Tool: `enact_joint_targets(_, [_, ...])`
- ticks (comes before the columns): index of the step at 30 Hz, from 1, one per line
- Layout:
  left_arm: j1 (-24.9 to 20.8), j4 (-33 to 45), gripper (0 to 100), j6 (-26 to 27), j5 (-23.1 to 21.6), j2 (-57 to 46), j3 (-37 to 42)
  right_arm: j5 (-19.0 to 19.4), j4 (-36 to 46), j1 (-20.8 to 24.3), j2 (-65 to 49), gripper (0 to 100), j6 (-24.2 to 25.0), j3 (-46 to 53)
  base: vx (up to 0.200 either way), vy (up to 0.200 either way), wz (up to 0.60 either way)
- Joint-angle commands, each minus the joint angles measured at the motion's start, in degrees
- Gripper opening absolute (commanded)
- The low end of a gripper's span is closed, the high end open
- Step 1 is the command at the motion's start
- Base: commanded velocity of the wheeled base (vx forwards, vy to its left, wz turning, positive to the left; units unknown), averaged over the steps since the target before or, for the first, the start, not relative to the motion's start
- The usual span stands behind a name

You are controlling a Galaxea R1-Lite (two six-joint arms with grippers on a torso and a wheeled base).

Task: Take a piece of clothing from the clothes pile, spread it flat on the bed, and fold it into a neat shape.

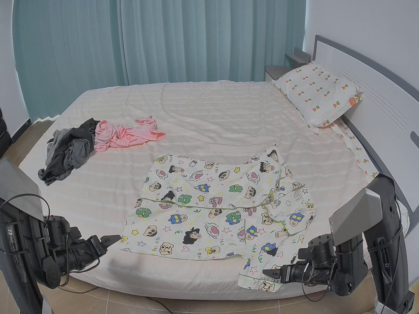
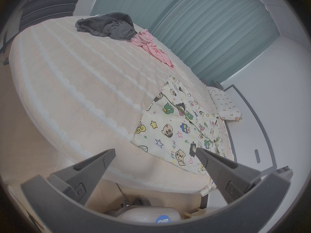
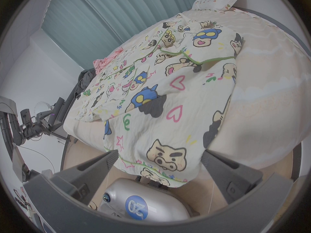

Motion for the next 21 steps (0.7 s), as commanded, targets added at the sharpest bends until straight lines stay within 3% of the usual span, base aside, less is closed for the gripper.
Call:
enact_joint_targets(1, [0.6, -0.8, 100, 1.5, 0.0, 2.0, 0.4, 0.1, -0.7, 0.0, 0.2, 0, 0.2, -1.1, 0.000, 0.000, 0.00])
enact_joint_targets(8, [1.3, -0.8, 100, 3.0, 0.0, 2.6, 0.8, 0.1, -0.8, 0.0, 0.2, 0, 0.5, 0.2, 0.000, 0.000, 0.00])
enact_joint_targets(16, [2.3, -0.2, 100, 8.4, 0.2, 5.3, 1.0, 0.6, -1.0, -0.2, -0.1, 0, 1.0, 2.8, 0.000, 0.000, 0.00])
enact_joint_targets(21, [1.8, -0.8, 100, 12.3, 0.0, 9.2, 0.0, 0.6, -1.0, 0.0, -0.5, 0, 4.0, 2.6, 0.000, 0.000, 0.00])
